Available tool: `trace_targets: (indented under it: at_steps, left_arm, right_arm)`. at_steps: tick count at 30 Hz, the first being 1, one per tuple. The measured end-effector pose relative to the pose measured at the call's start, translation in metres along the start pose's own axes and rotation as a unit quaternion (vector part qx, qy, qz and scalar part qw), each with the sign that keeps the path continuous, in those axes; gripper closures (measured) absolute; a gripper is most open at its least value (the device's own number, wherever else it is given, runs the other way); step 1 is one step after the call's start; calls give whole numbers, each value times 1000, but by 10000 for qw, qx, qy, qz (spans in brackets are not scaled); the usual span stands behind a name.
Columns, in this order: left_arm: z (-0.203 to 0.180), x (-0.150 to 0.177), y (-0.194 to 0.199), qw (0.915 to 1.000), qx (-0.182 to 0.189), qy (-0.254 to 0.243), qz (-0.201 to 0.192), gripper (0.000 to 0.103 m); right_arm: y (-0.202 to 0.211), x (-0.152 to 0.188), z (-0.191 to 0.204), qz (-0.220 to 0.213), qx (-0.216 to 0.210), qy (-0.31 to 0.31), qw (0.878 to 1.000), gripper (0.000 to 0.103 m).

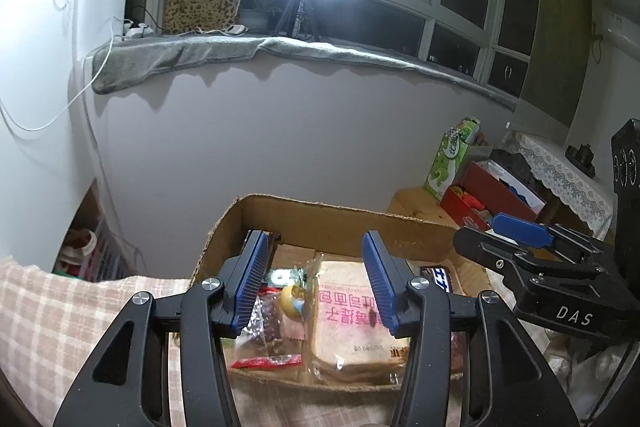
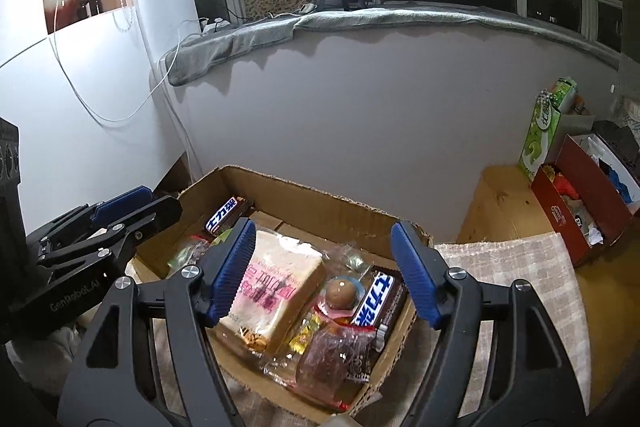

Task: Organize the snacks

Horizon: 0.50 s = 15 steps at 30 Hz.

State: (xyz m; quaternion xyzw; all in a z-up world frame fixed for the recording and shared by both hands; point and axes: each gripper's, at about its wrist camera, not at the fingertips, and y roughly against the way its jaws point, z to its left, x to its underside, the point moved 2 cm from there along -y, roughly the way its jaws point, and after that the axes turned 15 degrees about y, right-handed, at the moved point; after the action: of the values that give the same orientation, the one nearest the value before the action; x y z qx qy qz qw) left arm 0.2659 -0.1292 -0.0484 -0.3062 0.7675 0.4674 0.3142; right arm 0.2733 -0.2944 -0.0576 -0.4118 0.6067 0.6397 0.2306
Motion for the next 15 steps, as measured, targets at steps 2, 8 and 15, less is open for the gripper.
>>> trace_targets:
  at_steps: [2, 8, 15]
  left_arm:
    - [0, 1, 4, 10000, -14, -1, 2, 55]
    - [2, 7, 24, 10000, -64, -17, -16, 55]
    - [8, 18, 51, 9999, -139, -20, -28, 55]
  right_arm:
    - [4, 2, 2, 16, 16, 12, 10000, 27]
    - [23, 9, 9, 22, 82, 48, 10000, 25]
    - [52, 22, 24, 69, 163, 151, 9997, 24]
